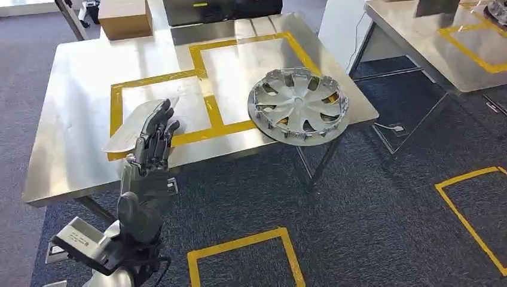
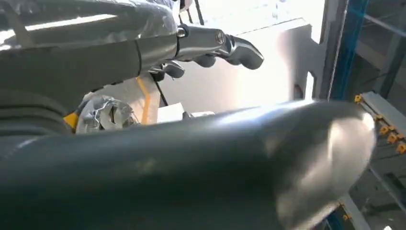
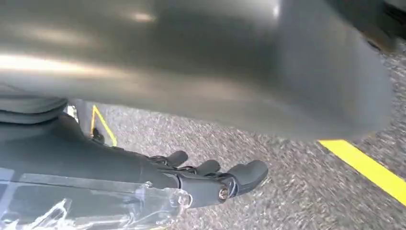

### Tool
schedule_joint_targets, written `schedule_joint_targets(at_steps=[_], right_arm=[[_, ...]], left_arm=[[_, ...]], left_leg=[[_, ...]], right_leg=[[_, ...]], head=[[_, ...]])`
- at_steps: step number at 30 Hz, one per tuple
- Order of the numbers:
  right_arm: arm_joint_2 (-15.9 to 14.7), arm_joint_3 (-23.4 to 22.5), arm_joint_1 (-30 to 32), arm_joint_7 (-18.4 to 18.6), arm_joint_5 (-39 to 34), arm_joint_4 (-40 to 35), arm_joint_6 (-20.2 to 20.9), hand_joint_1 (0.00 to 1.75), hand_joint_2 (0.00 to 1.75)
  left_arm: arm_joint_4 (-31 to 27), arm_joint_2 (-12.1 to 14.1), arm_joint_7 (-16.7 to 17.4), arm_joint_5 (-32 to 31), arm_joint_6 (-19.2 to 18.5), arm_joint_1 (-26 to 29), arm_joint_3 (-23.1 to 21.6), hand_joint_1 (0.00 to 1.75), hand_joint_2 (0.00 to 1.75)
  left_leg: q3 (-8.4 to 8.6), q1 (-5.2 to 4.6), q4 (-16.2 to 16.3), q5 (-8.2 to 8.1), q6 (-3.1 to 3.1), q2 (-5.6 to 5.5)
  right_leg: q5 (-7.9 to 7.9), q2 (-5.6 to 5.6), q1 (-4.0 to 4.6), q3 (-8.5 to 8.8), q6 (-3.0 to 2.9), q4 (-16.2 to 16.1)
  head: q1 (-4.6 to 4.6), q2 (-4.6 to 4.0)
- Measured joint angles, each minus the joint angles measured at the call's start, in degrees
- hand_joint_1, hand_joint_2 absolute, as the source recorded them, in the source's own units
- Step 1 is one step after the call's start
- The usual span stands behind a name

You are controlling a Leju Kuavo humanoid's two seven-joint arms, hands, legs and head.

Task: Take the parts from the cabinet and place them on the table.

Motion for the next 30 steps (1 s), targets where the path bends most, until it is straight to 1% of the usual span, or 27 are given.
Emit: schedule_joint_targets(at_steps=[1,3,4,5,6,7,8,9,10,11,12,13,14,15,16,18,19,20,21,23,24,25,26,27,28,29,30], right_arm=[[0.00,0.00,0.01,0.00,0.00,-0.02,0.00,0.00,0.00],[0.04,0.00,0.18,0.00,0.00,-0.02,0.00,0.00,0.00],[0.22,0.02,0.31,0.09,0.00,-0.04,0.00,0.00,0.00],[0.07,0.00,0.23,0.11,0.00,-0.02,0.00,0.00,0.00],[0.09,0.00,0.16,0.11,0.00,-0.04,0.00,0.00,0.00],[0.17,0.00,0.15,0.11,-0.02,-0.04,0.00,0.00,0.00],[0.26,0.00,0.17,0.11,0.00,-0.04,0.02,0.00,0.00],[0.33,0.00,0.18,0.11,0.00,-0.07,0.00,0.00,0.00],[0.33,0.00,0.20,0.11,0.00,-0.04,0.00,0.00,0.00],[0.33,0.00,0.20,0.11,0.00,-0.04,0.02,0.00,0.00],[0.33,0.00,0.19,0.11,0.00,-0.07,0.02,0.00,0.00],[0.35,0.00,0.17,0.11,-0.02,-0.07,0.04,0.00,0.00],[0.35,0.00,0.16,0.11,0.00,-0.07,0.04,0.00,0.00],[0.33,0.00,0.13,0.11,0.00,-0.06,0.04,0.00,0.00],[0.35,0.00,0.17,0.11,0.00,-0.07,0.04,0.00,0.00],[0.42,0.00,0.31,0.11,0.00,-0.07,0.04,0.00,0.00],[0.42,0.00,0.44,0.11,-0.02,-0.07,0.04,0.00,0.00],[0.37,0.00,0.43,0.11,-0.02,-0.07,0.04,0.00,0.00],[0.37,0.02,0.46,0.11,-0.02,-0.07,0.07,0.00,0.00],[0.39,0.02,0.47,0.11,-0.02,-0.07,0.07,0.00,0.00],[0.42,0.02,0.46,0.11,-0.02,-0.07,0.09,0.00,0.00],[0.42,0.02,0.46,0.11,-0.02,-0.07,0.11,0.00,0.00],[0.42,0.00,0.45,0.11,-0.02,-0.07,0.20,0.00,0.00],[0.42,0.00,0.44,0.11,-0.02,-0.07,0.24,0.00,0.00],[0.42,0.00,0.41,0.11,-0.02,-0.07,0.24,0.00,0.00],[0.42,0.00,0.33,0.11,-0.02,-0.07,0.24,0.00,0.00],[0.39,0.00,0.22,0.11,-0.02,-0.07,0.24,0.00,0.00]], left_arm=[[0.00,0.02,0.00,0.04,0.00,0.01,-0.02,0.00,0.00],[0.00,0.00,0.02,0.04,-0.02,0.03,-0.02,0.00,0.00],[0.00,0.04,0.02,0.07,-0.02,0.02,-0.02,0.00,0.00],[0.04,0.07,0.02,0.09,-0.02,0.07,-0.04,0.00,0.00],[0.09,0.09,0.07,0.15,-0.04,0.00,-0.07,0.00,0.00],[0.15,0.11,0.07,0.20,-0.17,0.03,-0.11,0.00,0.00],[0.22,0.11,0.07,0.22,-0.15,0.04,-0.18,0.00,0.00],[0.28,0.11,0.07,0.22,-0.15,0.04,-0.20,0.00,0.00],[0.39,0.11,0.07,0.24,-0.15,0.05,-0.22,0.00,0.00],[0.48,0.11,0.07,0.24,-0.15,0.05,-0.24,0.00,0.00],[0.50,0.11,0.07,0.24,-0.17,0.04,-0.26,0.00,0.00],[0.50,0.11,0.07,0.26,-0.18,0.02,-0.28,0.00,0.00],[0.50,0.11,0.07,0.28,-0.20,-0.01,-0.31,0.00,0.00],[0.48,0.04,0.11,0.42,-0.22,-0.05,-0.35,0.00,0.00],[0.48,0.07,0.11,0.42,-0.22,-0.03,-0.35,0.00,0.00],[0.48,0.04,0.11,0.52,-0.22,-0.03,-0.37,0.00,0.00],[0.50,0.07,0.13,0.57,-0.22,-0.02,-0.37,0.00,0.00],[0.57,0.04,0.11,0.57,-0.26,-0.19,-0.39,0.00,0.00],[0.61,0.02,0.20,0.66,-0.28,-0.21,-0.42,0.00,0.00],[0.63,0.02,0.22,0.72,-0.31,-0.22,-0.42,0.00,0.00],[0.70,0.02,0.22,0.74,-0.37,-0.22,-0.46,0.00,0.00],[0.77,0.02,0.22,0.77,-0.46,-0.22,-0.50,0.00,0.00],[0.85,0.02,0.22,0.77,-0.55,-0.22,-0.63,0.00,0.00],[0.92,0.02,0.22,0.83,-0.63,-0.21,-0.74,0.00,0.00],[0.94,0.02,0.24,0.92,-0.70,-0.22,-0.79,0.00,0.00],[0.94,0.02,0.22,0.92,-0.72,-0.29,-0.81,0.00,0.00],[0.94,0.02,0.22,0.92,-0.77,-0.37,-0.83,0.00,0.00]], left_leg=[[-0.32,0.41,0.01,0.70,-0.57,0.13],[-0.85,0.88,-0.38,1.73,-1.25,0.23],[-1.04,0.49,-0.29,1.81,-1.55,-0.13],[-1.78,0.48,0.29,-0.16,-1.96,-0.41],[-2.40,0.67,2.48,-3.09,-2.17,-0.39],[-3.24,0.88,6.34,-6.35,-2.53,-0.39],[-4.13,1.07,10.84,-9.01,-2.85,-0.39],[-4.74,1.21,14.71,-10.34,-3.14,-0.39],[-4.51,1.38,16.32,-9.85,-3.33,-0.38],[-3.20,1.56,15.66,-8.24,-3.59,-0.38],[-1.10,1.75,12.89,-6.09,-3.90,-0.38],[2.08,1.97,8.24,-4.07,-4.20,-0.37],[5.04,2.27,3.17,-4.32,-4.65,-0.39],[6.46,1.69,0.63,-5.85,-4.42,-0.51],[6.25,1.68,0.58,-5.79,-3.25,-0.57],[5.63,1.41,0.81,-5.27,-2.46,-0.57],[5.38,1.40,0.70,-4.75,-1.79,-0.47],[4.91,1.81,0.45,-4.21,-1.09,-0.06],[4.38,1.72,0.47,-3.70,-0.46,-0.01],[3.00,1.44,0.49,-2.67,0.03,0.05],[2.17,1.24,0.56,-2.05,0.12,0.06],[1.28,1.06,0.64,-1.46,0.25,0.06],[0.47,0.89,0.76,-0.95,0.24,0.06],[-0.26,0.73,0.86,-0.46,0.25,0.05],[-0.80,0.59,0.90,-0.07,0.21,0.03],[-1.14,0.45,0.94,0.33,0.12,0.01],[-1.46,0.62,0.94,0.75,-0.10,0.01]], right_leg=[[-0.01,0.09,0.26,0.10,0.23,-0.91],[0.97,0.22,0.71,-0.59,0.06,-0.95],[1.84,0.07,0.17,-0.96,-0.26,-2.32],[2.57,-0.06,-0.09,-1.02,-0.31,-2.49],[3.11,-0.15,-0.25,-1.55,-0.70,-2.61],[3.52,-0.16,-0.27,-2.17,-0.63,-2.56],[3.93,-0.28,-0.28,-2.83,-0.68,-2.29],[4.26,-0.45,-0.32,-3.66,-0.63,-1.84],[4.55,-0.58,-0.43,-4.55,-0.47,-1.36],[4.78,-0.68,-0.61,-5.43,-0.25,-0.79],[4.98,-0.70,-0.87,-6.38,0.02,-0.11],[5.12,-0.71,-1.17,-7.36,0.29,0.68],[5.24,-0.71,-1.23,-8.13,0.67,1.53],[5.46,-0.67,-1.13,-8.95,1.09,2.02],[6.02,-0.60,-1.04,-9.16,1.56,2.07],[7.04,-0.64,-1.14,-9.28,2.12,1.71],[7.50,-0.58,-1.13,-9.37,2.50,1.51],[6.29,-0.58,-1.29,-10.09,2.74,2.58],[3.56,-0.47,-1.16,-10.52,3.00,4.51],[-2.98,-0.45,-1.16,-12.33,3.18,11.97],[-5.30,-0.45,-1.16,-13.14,3.20,16.15],[-5.79,-0.45,-1.15,-13.24,3.10,19.02],[-4.53,-0.44,-1.10,-12.36,2.93,19.22],[-2.31,-0.43,-1.03,-10.38,2.62,17.16],[-0.29,-0.40,-0.93,-7.51,2.17,13.30],[0.99,-0.31,-0.70,-4.19,1.59,8.42],[-0.01,0.01,-0.30,-1.09,0.72,3.20]], head=[[0.15,0.00],[0.18,0.00],[0.13,0.00],[0.02,0.02],[-0.09,0.00],[-0.48,0.00],[-0.48,0.00],[-0.52,0.00],[-0.70,0.00],[-0.63,0.00],[-0.66,0.00],[-0.68,0.00],[-0.72,0.00],[-1.09,0.00],[-0.94,0.00],[-0.87,0.00],[-0.87,0.00],[-0.92,0.00],[-0.50,0.00],[-0.15,0.00],[-0.15,0.00],[-0.17,0.00],[-0.09,0.00],[-0.04,0.00],[0.00,0.00],[0.00,0.00],[0.00,0.00]])
